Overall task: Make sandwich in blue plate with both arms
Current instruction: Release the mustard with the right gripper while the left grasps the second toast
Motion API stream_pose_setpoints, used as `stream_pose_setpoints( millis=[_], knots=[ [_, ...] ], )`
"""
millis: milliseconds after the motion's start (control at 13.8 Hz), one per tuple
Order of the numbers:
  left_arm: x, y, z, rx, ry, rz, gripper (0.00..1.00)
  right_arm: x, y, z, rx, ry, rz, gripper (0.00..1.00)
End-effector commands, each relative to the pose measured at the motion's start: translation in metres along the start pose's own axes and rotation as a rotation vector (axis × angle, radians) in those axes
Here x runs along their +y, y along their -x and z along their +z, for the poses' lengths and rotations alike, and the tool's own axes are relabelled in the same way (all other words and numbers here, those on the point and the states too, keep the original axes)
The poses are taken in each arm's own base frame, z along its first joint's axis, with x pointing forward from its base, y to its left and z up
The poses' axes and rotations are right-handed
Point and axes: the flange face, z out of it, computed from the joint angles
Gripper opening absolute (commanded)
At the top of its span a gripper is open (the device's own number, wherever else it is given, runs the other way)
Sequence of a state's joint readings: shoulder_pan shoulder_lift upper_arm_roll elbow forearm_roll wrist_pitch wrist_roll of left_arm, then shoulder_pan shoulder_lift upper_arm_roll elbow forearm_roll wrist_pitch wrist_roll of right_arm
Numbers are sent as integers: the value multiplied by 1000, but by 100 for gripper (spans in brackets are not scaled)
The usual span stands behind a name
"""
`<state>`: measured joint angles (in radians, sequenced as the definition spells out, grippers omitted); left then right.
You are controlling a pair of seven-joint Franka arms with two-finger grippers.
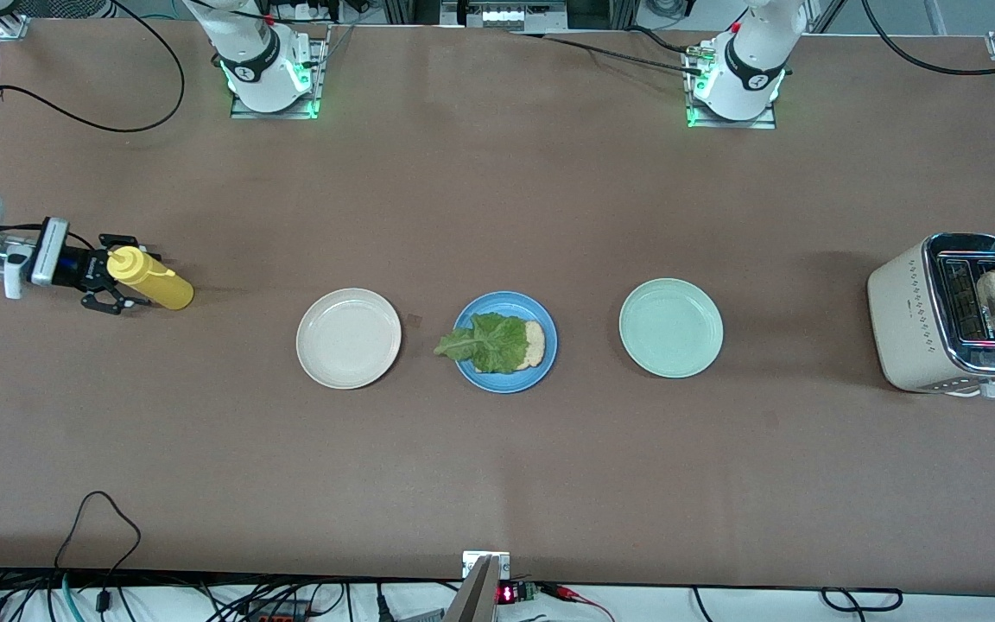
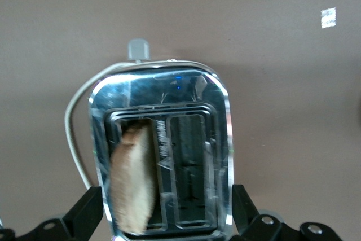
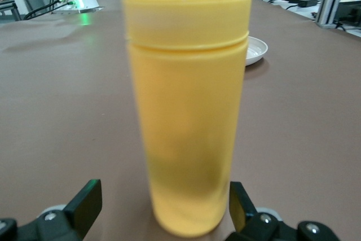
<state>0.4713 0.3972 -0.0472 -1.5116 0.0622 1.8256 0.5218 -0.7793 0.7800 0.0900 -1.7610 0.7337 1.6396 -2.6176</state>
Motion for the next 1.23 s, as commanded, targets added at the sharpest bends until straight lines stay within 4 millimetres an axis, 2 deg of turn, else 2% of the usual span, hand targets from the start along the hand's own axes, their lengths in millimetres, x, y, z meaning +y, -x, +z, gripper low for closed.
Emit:
stream_pose_setpoints(
  millis=[0, 145, 289, 362, 506, 579, 651, 868, 940, 1013, 1157],
  knots=[
    [-26, -2, 12, 24, -16, 90, 100, -3, -1, -29, 5, -9, -29, 100],
    [-36, 3, 27, 9, 6, 140, 100, -10, 3, -51, -6, 19, -23, 100],
    [-39, 6, 36, -4, 22, 144, 100, -7, -4, -59, -6, 17, -30, 100],
    [-40, 6, 42, -8, 28, 141, 100, 1, -13, -67, -14, 20, -50, 100],
    [-40, 7, 50, -16, 44, 138, 93, 16, -33, -84, -34, 4, -39, 100],
    [-41, 10, 59, -29, 56, 135, 86, 25, -46, -91, -46, -11, -24, 100],
    [-40, 12, 62, -36, 62, 133, 79, 31, -63, -100, -71, -22, -14, 100],
    [-39, 14, 64, -51, 73, 107, 69, 46, -123, -119, -161, -33, 52, 100],
    [-38, 15, 66, -60, 79, 95, 64, 52, -151, -122, -199, -37, 77, 100],
    [-37, 16, 65, -74, 87, 82, 54, 58, -180, -122, -241, -44, 107, 100],
    [-35, 18, 62, -86, 96, 70, 40, 70, -242, -116, -311, -48, 157, 100]
  ],
)
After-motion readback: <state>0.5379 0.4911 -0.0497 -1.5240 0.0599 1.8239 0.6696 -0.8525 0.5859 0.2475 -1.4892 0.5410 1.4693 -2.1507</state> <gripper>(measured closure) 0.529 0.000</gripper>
